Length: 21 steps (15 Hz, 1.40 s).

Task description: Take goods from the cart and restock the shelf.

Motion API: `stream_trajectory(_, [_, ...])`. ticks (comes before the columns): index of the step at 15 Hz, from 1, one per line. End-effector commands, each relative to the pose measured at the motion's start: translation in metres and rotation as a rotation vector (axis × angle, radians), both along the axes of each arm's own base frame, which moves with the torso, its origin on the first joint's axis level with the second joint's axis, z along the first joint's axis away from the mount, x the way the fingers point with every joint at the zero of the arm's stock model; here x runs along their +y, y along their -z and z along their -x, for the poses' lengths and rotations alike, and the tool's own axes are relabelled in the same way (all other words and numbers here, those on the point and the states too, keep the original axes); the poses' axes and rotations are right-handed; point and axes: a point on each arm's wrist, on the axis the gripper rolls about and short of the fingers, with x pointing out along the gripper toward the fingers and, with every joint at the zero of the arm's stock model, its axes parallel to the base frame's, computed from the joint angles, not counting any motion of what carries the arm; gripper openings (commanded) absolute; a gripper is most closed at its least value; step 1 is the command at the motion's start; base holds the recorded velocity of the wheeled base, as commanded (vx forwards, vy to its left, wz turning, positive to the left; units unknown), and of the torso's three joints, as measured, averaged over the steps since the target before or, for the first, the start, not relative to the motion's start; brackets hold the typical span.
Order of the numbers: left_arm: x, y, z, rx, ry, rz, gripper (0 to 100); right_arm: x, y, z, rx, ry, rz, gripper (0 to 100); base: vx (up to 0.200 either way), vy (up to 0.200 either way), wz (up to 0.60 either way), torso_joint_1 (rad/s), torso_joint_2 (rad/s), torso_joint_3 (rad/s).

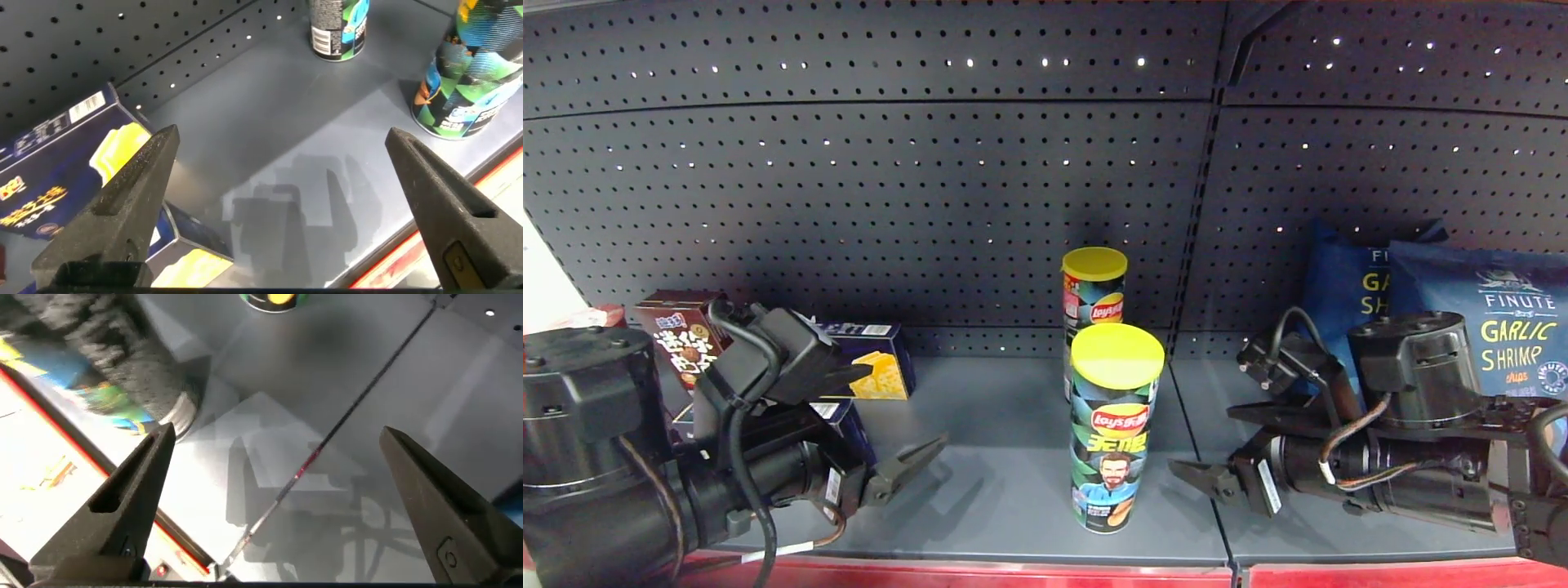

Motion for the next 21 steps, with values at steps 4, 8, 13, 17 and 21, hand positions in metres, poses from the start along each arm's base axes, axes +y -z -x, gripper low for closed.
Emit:
stream_trajectory(4, [-0.003, 0.002, -0.006, 0.010, 0.001, -0.005, 100, 0.009, 0.004, -0.003, -0.002, -0.024, -0.003, 100, 0.000, 0.000, 0.00, 0.000, 0.00, 0.000])
stream_trajectory(8, [-0.003, 0.002, -0.006, 0.010, 0.001, -0.005, 100, 0.019, 0.004, -0.009, -0.007, -0.036, -0.005, 100, 0.000, 0.000, 0.00, 0.000, 0.00, 0.000])
stream_trajectory(13, [-0.003, 0.004, -0.005, 0.015, 0.001, -0.007, 100, 0.026, 0.005, -0.010, -0.004, -0.053, -0.003, 100, 0.000, 0.000, 0.00, 0.000, 0.00, 0.000])
stream_trajectory(17, [-0.002, 0.004, -0.004, 0.015, 0.001, -0.007, 100, 0.020, 0.002, -0.007, -0.011, -0.042, -0.008, 100, 0.000, 0.000, 0.00, 0.000, 0.00, 0.000])
stream_trajectory(21, [0.005, -0.007, 0.009, -0.037, -0.010, 0.022, 100, -0.002, -0.023, 0.020, -0.081, -0.016, -0.075, 100, 0.000, 0.000, 0.00, 0.000, 0.00, 0.000])
